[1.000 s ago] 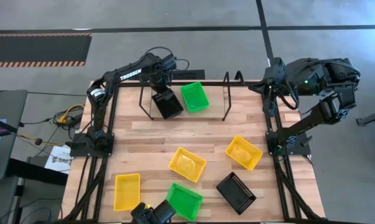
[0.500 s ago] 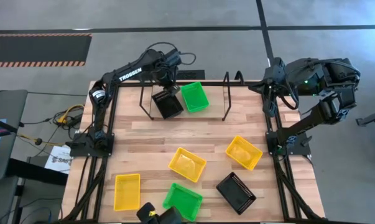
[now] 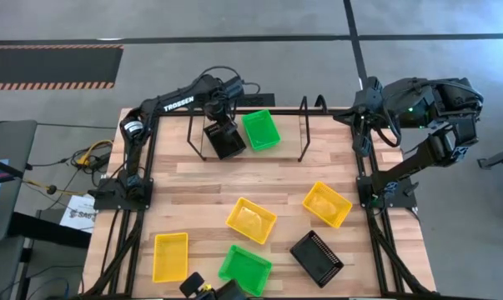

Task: Stack baskets on shelf by color
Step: Stack the top black bin on top of the black bin, then stack the black bin on top of the black bin

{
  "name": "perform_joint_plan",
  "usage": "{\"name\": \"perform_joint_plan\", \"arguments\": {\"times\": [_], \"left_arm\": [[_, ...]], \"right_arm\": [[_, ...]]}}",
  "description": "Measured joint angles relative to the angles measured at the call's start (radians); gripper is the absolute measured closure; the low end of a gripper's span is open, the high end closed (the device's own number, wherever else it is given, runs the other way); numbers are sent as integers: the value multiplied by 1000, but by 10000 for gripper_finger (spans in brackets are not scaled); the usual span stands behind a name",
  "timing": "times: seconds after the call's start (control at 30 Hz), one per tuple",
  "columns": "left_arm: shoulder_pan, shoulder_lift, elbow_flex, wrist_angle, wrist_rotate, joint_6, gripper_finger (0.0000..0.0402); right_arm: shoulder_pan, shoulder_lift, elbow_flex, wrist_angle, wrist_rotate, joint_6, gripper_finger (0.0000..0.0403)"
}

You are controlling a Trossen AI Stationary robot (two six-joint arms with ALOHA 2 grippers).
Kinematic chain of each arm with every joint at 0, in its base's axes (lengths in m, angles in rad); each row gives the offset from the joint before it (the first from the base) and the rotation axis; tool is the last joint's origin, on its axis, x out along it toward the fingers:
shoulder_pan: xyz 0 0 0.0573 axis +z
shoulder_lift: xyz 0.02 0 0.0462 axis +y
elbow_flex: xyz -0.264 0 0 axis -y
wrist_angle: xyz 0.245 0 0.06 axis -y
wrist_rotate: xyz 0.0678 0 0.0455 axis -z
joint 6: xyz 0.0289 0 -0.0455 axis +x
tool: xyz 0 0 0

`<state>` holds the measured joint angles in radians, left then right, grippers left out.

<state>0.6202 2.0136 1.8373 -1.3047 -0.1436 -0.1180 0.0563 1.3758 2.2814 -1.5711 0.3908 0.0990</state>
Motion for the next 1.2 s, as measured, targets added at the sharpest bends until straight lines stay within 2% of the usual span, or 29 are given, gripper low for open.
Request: {"name": "perform_joint_plan", "arguments": {"times": [0.13, 0.5, 0.7, 0.83, 1.07, 1.2], "left_arm": [[1, 1, -41, 52, -7, 8, 276], [2, 1, -59, 148, -183, 87, 276], [2, 1, -59, 212, -148, 179, 276], [1, 1, -59, 229, -130, 183, 276], [-2, 1, -6, 146, -131, 81, 276], [-22, -3, 87, -7, -129, 2, 276]], "right_arm": [[0, 0, 0, 0, 0, -2, 377], [0, 0, 0, 0, 0, -2, 377], [0, 0, 0, 0, 0, -2, 377], [0, 0, 0, 0, 0, -2, 377], [0, 0, 0, 0, 0, -2, 377], [0, 0, 0, 0, 0, -2, 377]]}}
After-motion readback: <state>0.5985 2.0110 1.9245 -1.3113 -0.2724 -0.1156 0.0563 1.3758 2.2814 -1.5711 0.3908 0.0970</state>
